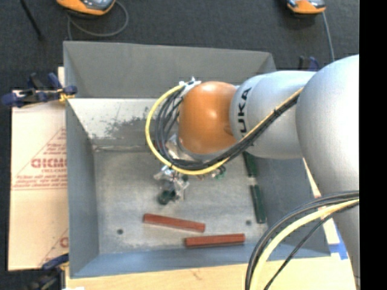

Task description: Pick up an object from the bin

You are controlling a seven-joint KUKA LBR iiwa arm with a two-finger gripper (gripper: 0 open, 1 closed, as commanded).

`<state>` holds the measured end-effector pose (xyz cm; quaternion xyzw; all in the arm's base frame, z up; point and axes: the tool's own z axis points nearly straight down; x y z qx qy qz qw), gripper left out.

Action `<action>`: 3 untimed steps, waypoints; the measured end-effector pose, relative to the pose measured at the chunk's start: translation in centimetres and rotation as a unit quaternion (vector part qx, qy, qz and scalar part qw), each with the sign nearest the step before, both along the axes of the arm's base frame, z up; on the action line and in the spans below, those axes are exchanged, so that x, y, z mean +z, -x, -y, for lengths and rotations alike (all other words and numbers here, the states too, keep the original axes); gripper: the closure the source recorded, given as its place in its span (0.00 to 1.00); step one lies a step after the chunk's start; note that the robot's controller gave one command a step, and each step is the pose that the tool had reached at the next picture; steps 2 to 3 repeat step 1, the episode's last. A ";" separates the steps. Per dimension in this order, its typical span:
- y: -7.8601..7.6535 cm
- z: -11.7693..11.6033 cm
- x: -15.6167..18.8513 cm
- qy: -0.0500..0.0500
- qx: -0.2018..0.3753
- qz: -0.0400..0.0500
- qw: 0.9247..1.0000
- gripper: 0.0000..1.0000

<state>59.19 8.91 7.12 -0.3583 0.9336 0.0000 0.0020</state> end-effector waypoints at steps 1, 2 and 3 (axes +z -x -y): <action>2.7 0.6 14.1 0.000 0.004 0.004 1.000 1.00; 2.7 0.6 14.1 0.000 0.004 0.004 1.000 1.00; 2.7 0.6 14.1 0.000 0.004 0.004 1.000 1.00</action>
Offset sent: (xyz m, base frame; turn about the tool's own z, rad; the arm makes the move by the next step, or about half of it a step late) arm -0.0294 -0.0057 0.1355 -0.0130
